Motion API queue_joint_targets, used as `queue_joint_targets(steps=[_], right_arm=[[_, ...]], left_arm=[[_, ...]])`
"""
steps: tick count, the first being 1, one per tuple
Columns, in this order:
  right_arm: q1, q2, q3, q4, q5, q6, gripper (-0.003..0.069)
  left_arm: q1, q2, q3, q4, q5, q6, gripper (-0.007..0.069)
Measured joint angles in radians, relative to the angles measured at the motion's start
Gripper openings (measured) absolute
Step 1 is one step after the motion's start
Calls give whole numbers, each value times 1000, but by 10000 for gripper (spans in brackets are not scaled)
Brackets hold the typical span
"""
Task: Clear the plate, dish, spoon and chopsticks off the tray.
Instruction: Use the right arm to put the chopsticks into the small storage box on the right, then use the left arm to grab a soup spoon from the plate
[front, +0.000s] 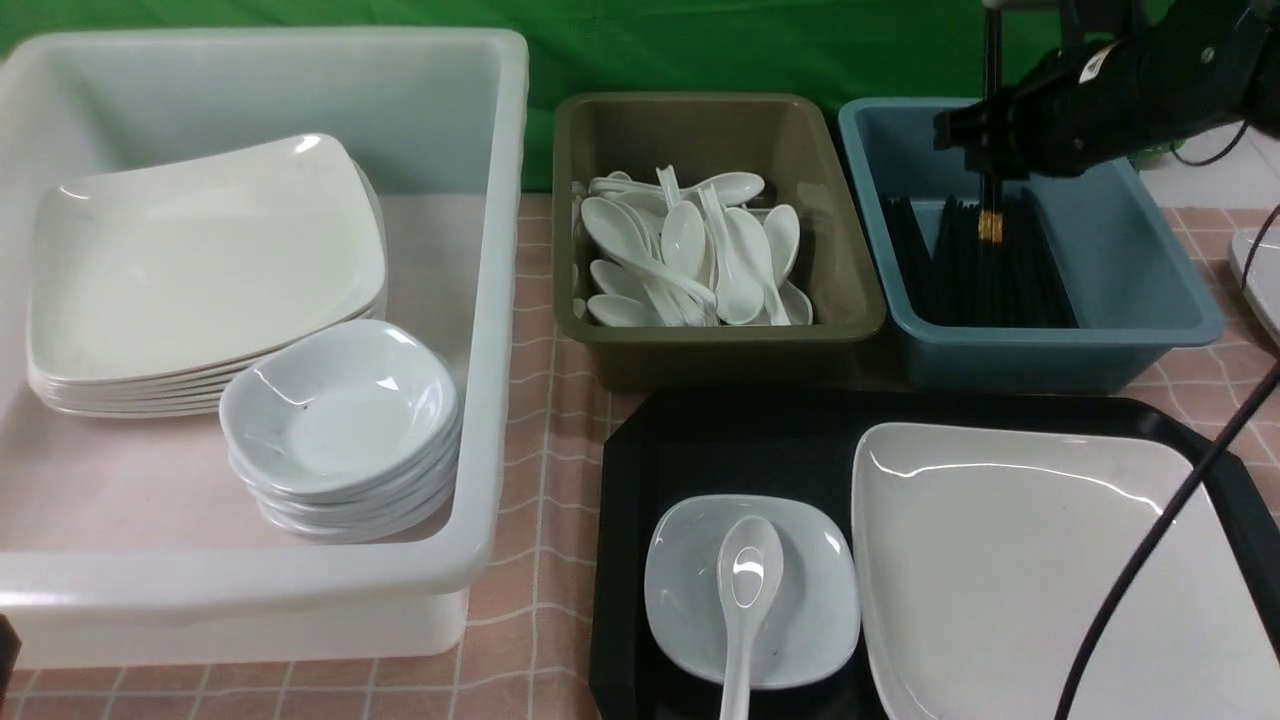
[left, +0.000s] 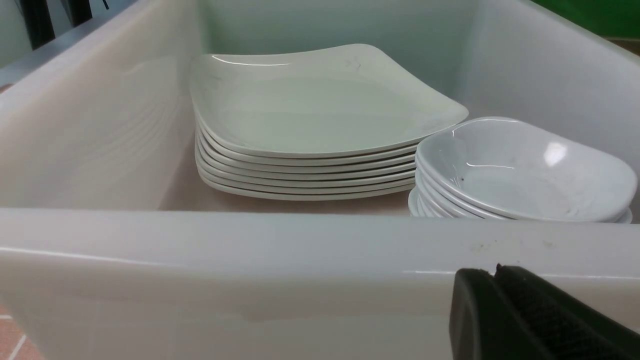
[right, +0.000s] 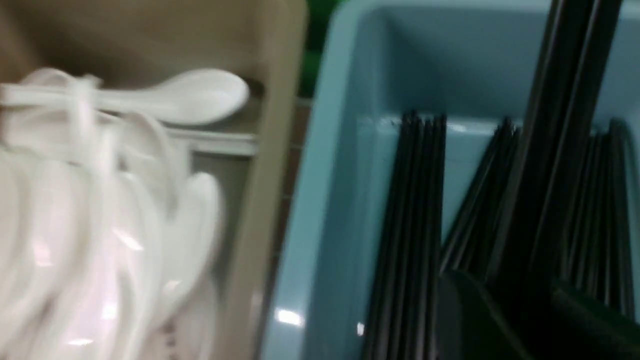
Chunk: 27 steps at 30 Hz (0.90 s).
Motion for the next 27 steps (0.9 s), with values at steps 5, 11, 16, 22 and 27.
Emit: queue_joint_targets(steps=[5,11,16,22,27], right_arm=[[-6,27,-1,0,39,0,307],[-5,-59,-41,0,322,-1,139],[-5,-224,-52,0,642,-9,30],[24,-428,5,84,817,-40,30],[93,-666,191,118,817,-43,30]], left_arm=[[0,0,0,0,0,0,20],[0,0,0,0,0,0,20],[0,0,0,0,0,0,20],[0,0,0,0,1,0,20],[0,0,0,0,1,0,20]])
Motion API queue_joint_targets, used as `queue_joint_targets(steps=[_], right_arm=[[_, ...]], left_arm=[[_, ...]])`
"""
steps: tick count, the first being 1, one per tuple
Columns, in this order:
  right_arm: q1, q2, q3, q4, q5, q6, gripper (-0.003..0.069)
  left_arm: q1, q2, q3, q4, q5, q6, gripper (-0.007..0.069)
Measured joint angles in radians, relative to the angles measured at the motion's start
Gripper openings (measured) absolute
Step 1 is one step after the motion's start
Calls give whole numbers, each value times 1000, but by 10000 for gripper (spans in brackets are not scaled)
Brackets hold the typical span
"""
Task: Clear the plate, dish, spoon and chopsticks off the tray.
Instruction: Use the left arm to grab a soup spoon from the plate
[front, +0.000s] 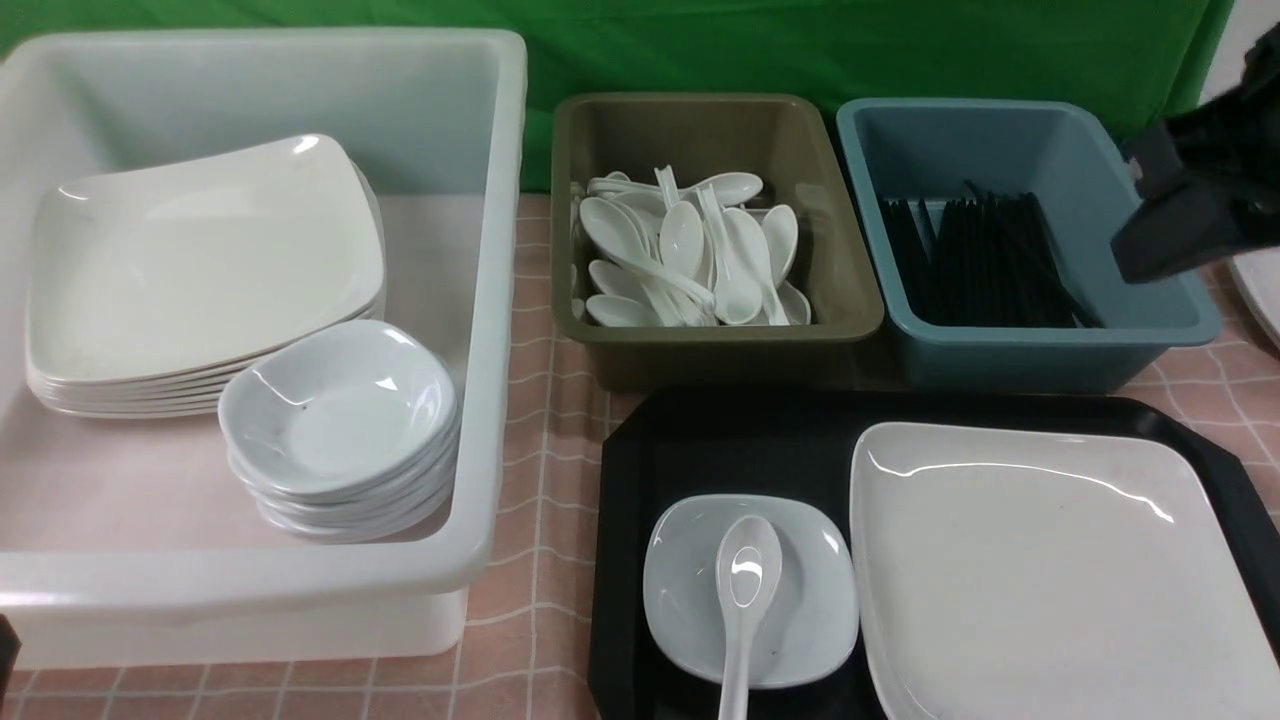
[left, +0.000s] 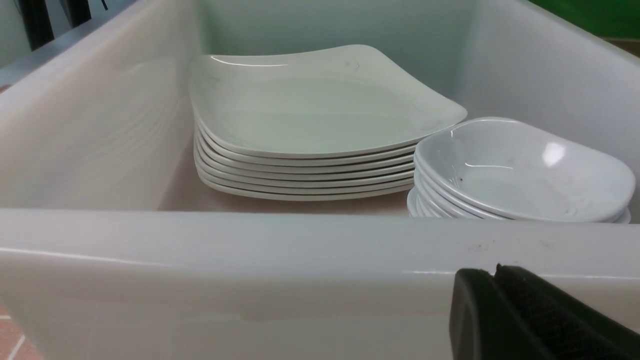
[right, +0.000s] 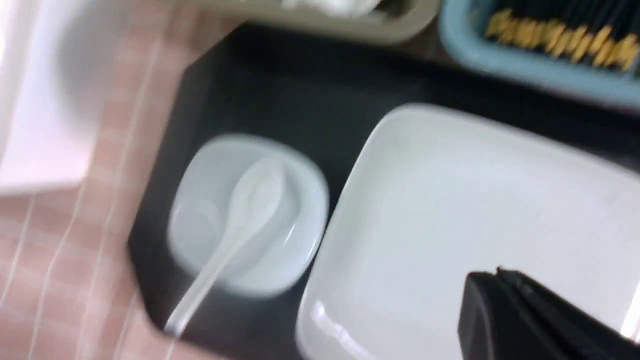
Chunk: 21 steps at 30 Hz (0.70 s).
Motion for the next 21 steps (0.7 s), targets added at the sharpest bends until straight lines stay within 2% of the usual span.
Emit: queue_joint_targets(steps=[8,13,15,16,21], right_arm=[[23,-478,374,2,-15,-4,30],[23,-735,567,2,-148,-10,31],[23,-888,694,3,-262,-11,33],[23,-929,732,3,-311,-11,32],[23,-1070,910,3,-458,-11,34]], left_arm=[[0,0,0,0,0,0,20],[0,0,0,0,-1,0,20],[0,0,0,-96,-10,-48,20],[0,0,0,-183,-15,-85,20],[0,0,0,-714,-37,-306,20]])
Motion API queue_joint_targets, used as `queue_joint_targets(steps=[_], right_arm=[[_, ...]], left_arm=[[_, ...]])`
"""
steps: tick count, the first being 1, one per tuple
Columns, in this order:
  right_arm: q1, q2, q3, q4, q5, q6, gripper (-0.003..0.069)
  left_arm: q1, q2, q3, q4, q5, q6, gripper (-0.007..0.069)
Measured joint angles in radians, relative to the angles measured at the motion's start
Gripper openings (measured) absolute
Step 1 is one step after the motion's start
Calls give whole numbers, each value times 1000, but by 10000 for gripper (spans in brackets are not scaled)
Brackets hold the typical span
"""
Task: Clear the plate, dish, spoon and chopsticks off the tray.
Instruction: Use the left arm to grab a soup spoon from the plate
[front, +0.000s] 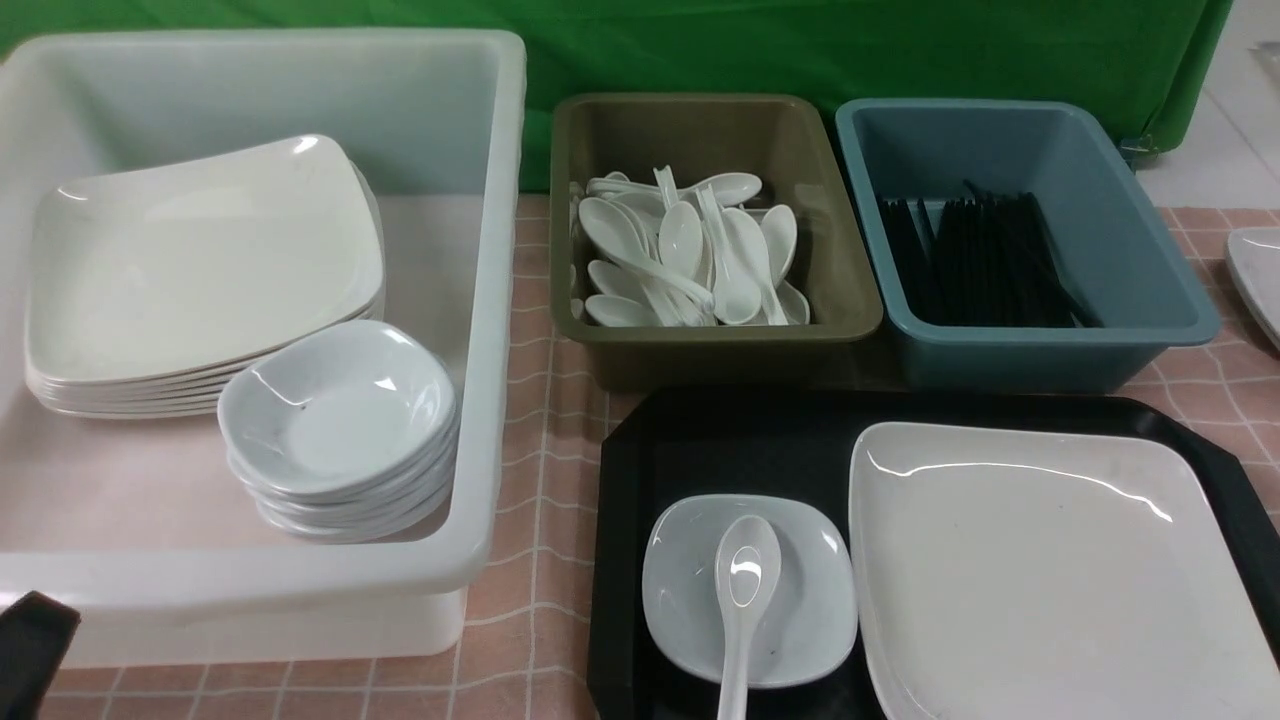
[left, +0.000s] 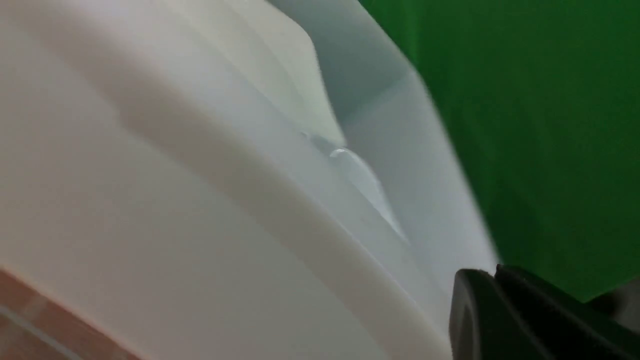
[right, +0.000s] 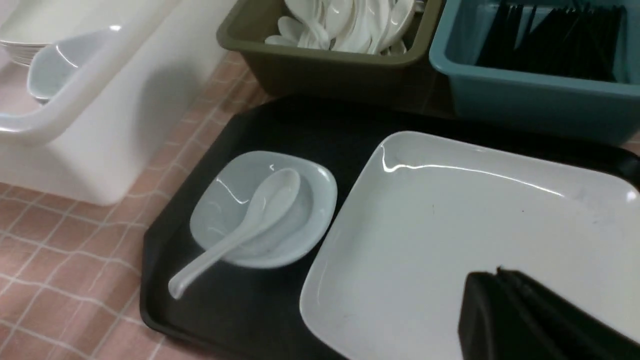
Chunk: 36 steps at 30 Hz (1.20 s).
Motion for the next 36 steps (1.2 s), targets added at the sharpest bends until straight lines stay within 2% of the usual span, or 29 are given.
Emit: queue_joint_targets(steps=[4,6,9,12,13,14,16,17,22,24,26,29,32,36], right_arm=[[0,1,39,-1,-19,-10,37],[0,12,47,-1,-22,-56,38],[0,21,47,-1,-24,-93,42],[0,24,47,-3,-25,-114,44],[0,24,47,-3,-25,-114,44],[0,24,52,-5,-31,-116,47],[0,24,60,-5,-35,-116,50],[0,24,61,-5,-35,-116,50],[0,24,90,-8,-39,-118,61],[0,25,99,-8,-46,-119,66],[0,25,101,-9,-49,-119,69],[0,25,104,-9,-55,-119,71],[0,25,105,-9,-55,-119,72],[0,25,105,-9,-55,-115,74]], left_arm=[[0,0,0,-119,-46,-41,20],[0,0,0,-173,-84,-55,20],[0,0,-11,-146,-79,-14,20],[0,40,-166,-28,35,14,20],[0,41,-178,-28,35,15,20],[0,127,-305,49,143,22,20],[0,240,-463,102,282,63,20],[0,254,-463,107,301,70,20],[0,692,-899,184,873,288,20],[-7,831,-1004,190,969,347,20],[-20,956,-1074,166,995,391,20],[-79,1079,-1112,106,996,410,20],[-279,1191,-1117,74,1004,385,20],[-577,1321,-1119,197,1009,233,20]])
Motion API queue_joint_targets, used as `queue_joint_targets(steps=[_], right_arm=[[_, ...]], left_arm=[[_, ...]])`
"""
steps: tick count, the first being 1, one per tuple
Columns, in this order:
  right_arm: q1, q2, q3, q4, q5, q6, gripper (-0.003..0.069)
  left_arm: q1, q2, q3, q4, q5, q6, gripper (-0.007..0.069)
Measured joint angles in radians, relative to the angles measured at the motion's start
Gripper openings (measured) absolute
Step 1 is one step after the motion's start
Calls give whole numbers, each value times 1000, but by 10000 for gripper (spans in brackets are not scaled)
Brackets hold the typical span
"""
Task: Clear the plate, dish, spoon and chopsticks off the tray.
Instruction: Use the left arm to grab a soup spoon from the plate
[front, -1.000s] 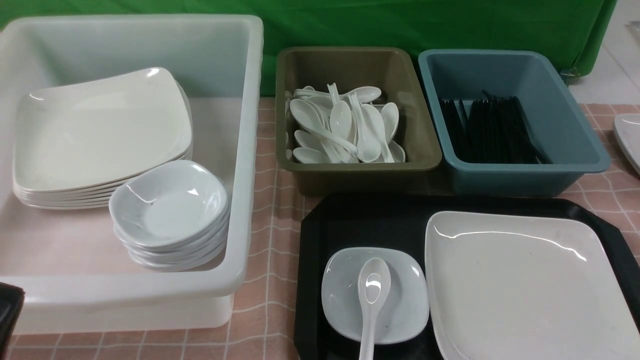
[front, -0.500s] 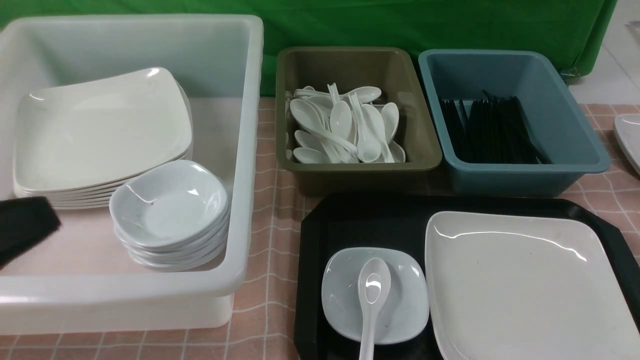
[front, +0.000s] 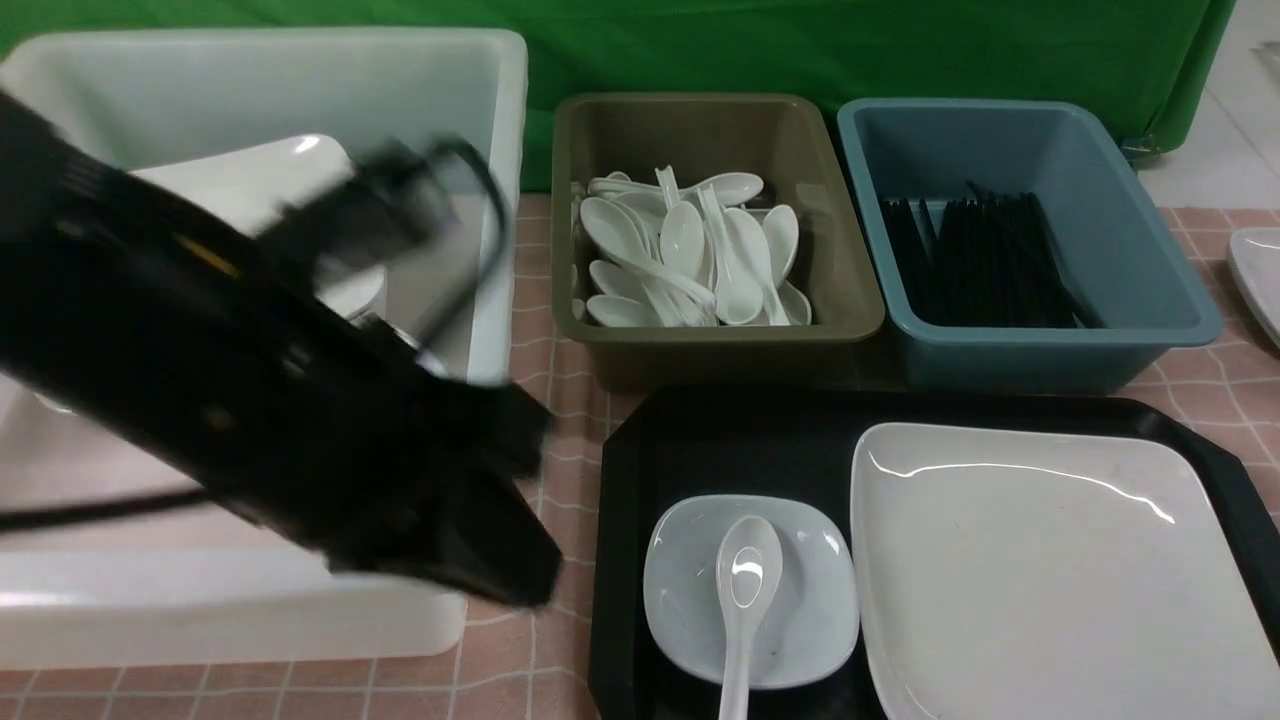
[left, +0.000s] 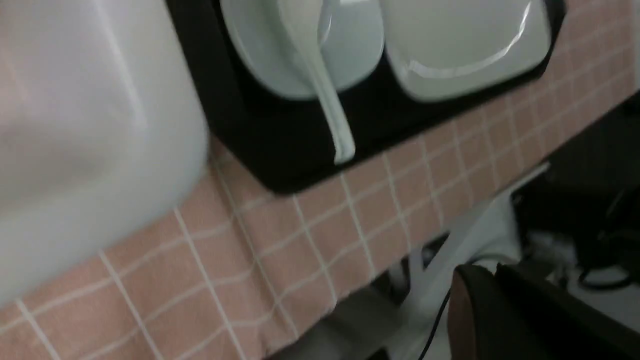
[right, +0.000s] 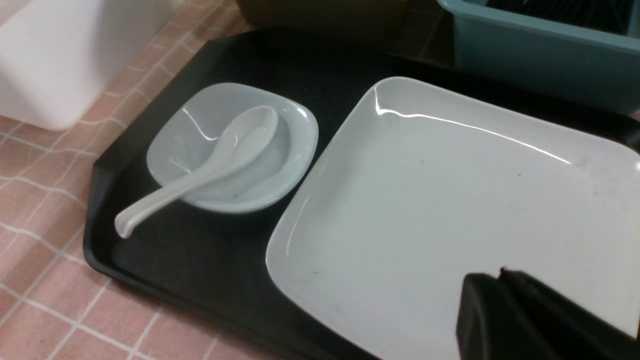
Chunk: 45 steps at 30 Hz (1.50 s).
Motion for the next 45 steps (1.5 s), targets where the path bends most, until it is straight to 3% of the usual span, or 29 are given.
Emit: queue_joint_targets(steps=[4,9,18,21,23,30,35,45], right_arm=[[0,0,0,0,0,5,80],[0,0,0,0,0,7,92],[0,0,0,0,-1,11,111],[0,0,0,0,-1,12,117],[0,0,0,0,-1,15,122],[0,0,0,0,-1,16,132],[0,0,0,0,-1,25,135],[0,0,0,0,-1,30,136]], left_arm=[[-190,154,-20,108,-16,-104,20],[-256,343,-157,144,-66,-134,22],[-268,576,-408,307,-92,-309,78],[-268,642,-458,332,-88,-333,156],[-268,690,-490,368,-87,-339,249],[-268,749,-497,444,-104,-347,415],[-268,763,-497,435,-141,-346,446],[-268,816,-500,432,-159,-364,427]])
